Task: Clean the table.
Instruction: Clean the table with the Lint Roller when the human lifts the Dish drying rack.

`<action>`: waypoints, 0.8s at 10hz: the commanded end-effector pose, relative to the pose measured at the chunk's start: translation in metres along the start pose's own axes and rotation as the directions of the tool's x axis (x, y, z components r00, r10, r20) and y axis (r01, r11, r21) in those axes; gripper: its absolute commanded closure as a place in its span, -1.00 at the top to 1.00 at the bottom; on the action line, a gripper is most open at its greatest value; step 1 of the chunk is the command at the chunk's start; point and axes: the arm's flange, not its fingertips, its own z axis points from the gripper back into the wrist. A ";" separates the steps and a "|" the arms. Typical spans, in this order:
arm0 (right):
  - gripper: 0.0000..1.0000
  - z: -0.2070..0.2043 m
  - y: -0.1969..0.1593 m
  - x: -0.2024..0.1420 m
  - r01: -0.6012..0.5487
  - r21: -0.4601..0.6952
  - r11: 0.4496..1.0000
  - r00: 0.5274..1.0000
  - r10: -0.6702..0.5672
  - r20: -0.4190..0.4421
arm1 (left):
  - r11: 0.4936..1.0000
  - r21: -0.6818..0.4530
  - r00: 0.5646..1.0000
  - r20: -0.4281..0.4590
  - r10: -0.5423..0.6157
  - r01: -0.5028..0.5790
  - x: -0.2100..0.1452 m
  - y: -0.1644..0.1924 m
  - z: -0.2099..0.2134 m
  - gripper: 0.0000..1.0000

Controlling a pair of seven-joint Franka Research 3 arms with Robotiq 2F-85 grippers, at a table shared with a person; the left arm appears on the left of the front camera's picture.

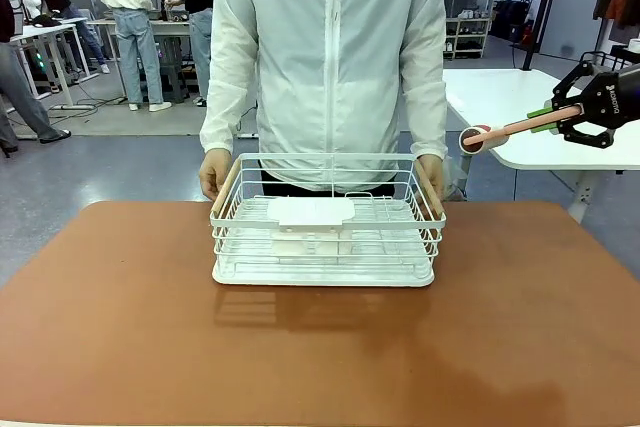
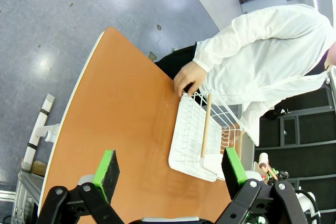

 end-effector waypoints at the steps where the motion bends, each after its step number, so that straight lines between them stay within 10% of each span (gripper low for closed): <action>1: -0.89 0.001 0.002 -0.001 0.009 0.005 1.000 1.000 -0.009 -0.006 | 1.000 -0.024 1.000 0.003 -0.017 0.017 0.002 0.004 0.001 1.00; 8: -0.89 0.001 0.002 -0.001 0.009 0.005 1.000 1.000 -0.009 -0.006 | 1.000 -0.024 1.000 0.003 -0.017 0.017 0.002 0.004 0.001 1.00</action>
